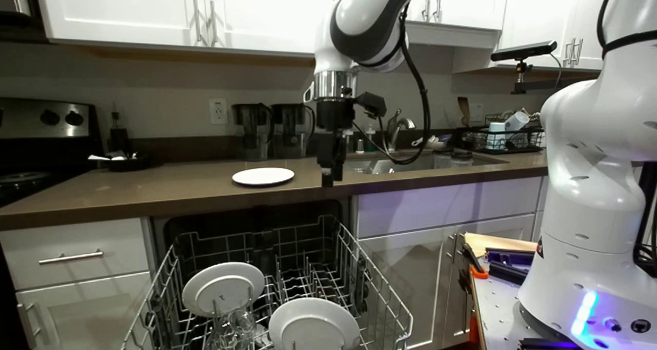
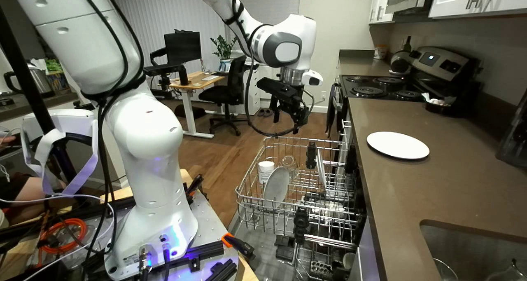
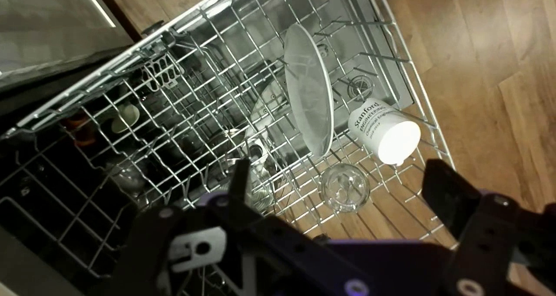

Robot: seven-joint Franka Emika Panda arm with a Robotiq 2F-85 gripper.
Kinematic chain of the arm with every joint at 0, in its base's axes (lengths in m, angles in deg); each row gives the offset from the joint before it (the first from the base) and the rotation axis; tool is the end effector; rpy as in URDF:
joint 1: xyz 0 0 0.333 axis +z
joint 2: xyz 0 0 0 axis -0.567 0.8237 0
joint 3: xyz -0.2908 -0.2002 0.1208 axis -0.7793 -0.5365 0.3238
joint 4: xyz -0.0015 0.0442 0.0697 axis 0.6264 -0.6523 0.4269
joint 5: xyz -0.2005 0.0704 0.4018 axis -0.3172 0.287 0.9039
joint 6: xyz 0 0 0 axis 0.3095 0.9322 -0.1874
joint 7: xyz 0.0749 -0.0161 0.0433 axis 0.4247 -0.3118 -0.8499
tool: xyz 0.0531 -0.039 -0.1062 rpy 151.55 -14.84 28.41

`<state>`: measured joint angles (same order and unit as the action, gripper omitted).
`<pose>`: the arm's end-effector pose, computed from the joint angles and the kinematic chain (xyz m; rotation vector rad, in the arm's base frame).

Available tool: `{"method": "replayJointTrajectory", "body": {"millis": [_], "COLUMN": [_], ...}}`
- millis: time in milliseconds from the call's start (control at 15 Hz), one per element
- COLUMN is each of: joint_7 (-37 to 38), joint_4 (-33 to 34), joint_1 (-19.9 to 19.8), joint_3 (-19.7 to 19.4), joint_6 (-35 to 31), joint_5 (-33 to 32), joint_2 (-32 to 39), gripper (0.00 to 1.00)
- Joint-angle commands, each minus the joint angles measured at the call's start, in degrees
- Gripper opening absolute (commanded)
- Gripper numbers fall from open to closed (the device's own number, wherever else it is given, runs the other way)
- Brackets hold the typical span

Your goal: Move the white plate on the right side of the dishwasher to the front

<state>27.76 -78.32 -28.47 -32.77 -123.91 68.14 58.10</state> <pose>0.4658 0.0069 0.3455 -3.0083 -0.1956 0.0271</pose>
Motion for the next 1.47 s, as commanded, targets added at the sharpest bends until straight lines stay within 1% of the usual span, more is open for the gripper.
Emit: {"method": "replayJointTrajectory", "body": {"millis": [0,200,333,400,467,667,733,800,1067,1200,1267,1333,1400], "joint_7": [0.4,4.4,5.4,2.1,3.7,3.7,1.7,3.3,2.1,2.6,3.9,6.3,7.6], "joint_4": [4.7,7.0,8.0,8.8,6.7,7.2,6.3,6.1,6.1,6.4,6.2,5.8,5.1], "joint_1": [-0.7,-1.5,-1.6,-1.9,-2.1,-2.3,-2.2,-1.7,-1.8,-1.9,-1.8,-1.0,-0.4], "joint_3": [2.9,4.5,5.1,5.6,5.7,6.2,6.9,7.1,9.8,11.0,11.2,10.5,10.0], "joint_6": [-3.0,-8.3,-11.5,-10.3,-9.9,-10.0,-10.8,-11.6,-12.7,-14.1,-16.7,-20.1,-25.6], "joint_5": [0.2,-2.3,-2.4,-0.1,-1.2,-1.2,-0.2,-1.2,1.8,3.2,2.9,0.6,-1.0], "joint_2": [10.2,16.6,20.2,20.7,18.3,19.6,19.9,21.1,25.9,28.8,30.4,31.7,33.2], "gripper": [1.00,1.00,1.00,1.00,1.00,1.00,1.00,1.00,1.00,1.00,1.00,1.00,1.00]}}
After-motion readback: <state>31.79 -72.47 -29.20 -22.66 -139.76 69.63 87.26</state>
